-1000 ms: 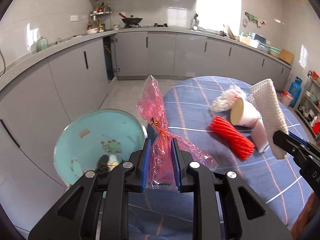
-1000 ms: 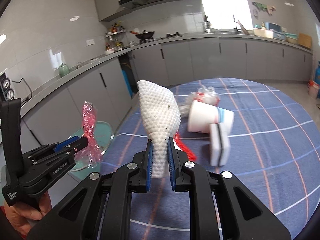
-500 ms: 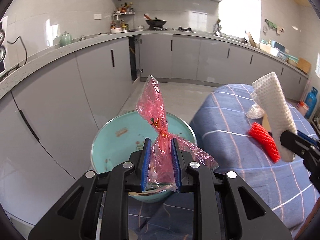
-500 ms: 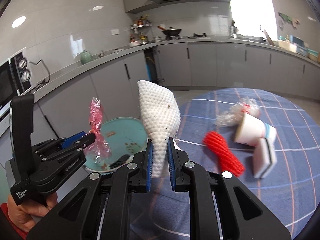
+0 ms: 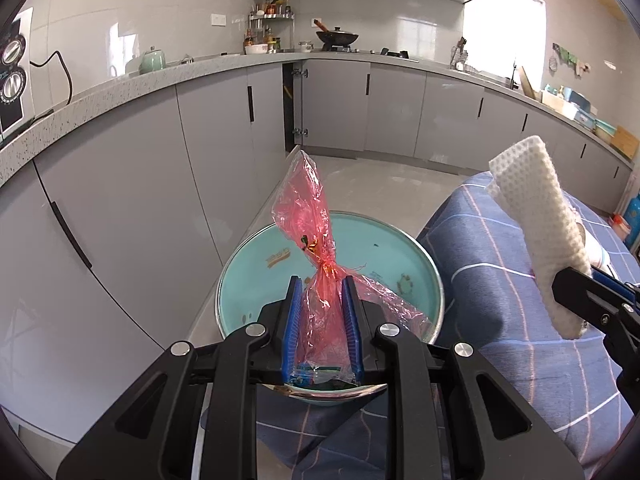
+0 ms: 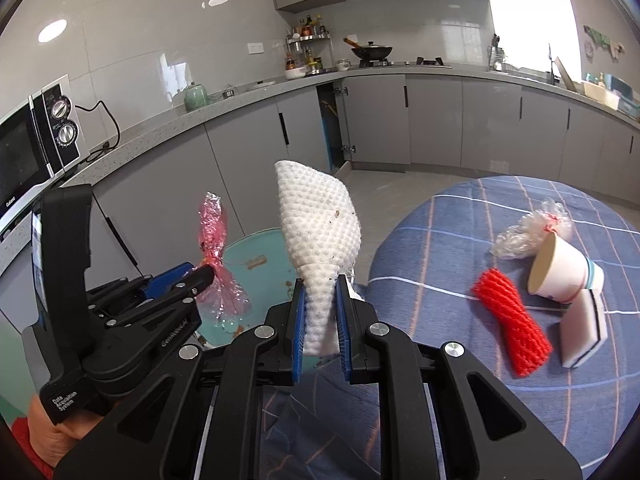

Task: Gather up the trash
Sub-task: 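Carry the pink bag over the teal bucket with the left tool while the right tool carries the white scrubber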

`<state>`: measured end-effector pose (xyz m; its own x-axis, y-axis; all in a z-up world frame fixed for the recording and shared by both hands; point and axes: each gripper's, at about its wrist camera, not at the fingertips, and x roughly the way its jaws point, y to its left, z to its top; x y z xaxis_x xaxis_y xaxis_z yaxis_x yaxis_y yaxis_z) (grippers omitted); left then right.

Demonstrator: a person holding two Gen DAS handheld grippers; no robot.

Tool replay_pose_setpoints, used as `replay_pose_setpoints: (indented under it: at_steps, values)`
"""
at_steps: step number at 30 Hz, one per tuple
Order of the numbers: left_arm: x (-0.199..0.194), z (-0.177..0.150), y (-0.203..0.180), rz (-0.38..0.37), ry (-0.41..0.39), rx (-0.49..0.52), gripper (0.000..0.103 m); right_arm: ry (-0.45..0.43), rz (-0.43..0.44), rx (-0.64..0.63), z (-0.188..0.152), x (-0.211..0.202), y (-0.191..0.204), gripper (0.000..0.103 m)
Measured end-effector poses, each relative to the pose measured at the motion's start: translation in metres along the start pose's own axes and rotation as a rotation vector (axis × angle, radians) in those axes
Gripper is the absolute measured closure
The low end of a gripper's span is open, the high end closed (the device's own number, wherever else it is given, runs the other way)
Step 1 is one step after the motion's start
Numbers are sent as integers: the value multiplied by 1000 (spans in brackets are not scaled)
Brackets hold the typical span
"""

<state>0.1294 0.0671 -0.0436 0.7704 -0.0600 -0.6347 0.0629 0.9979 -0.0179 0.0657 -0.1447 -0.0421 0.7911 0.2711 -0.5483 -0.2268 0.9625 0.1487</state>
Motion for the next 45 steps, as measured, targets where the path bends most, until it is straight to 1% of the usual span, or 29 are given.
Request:
replay_pose_setpoints:
  at_steps: [19,29,40,45]
  values:
    - [13,1,6,6,20,-23,82,38,31,-7,3,17,7,88]
    - [15,3,9,0,26,-35,82,46,33,-15,6,22,11,88]
    - [22,5,23,-1,46,-71,82,58,38,-18,7,32,17,88]
    - [25,4,21,-7,55,-74,82,63,39,-22,7,35,20,88]
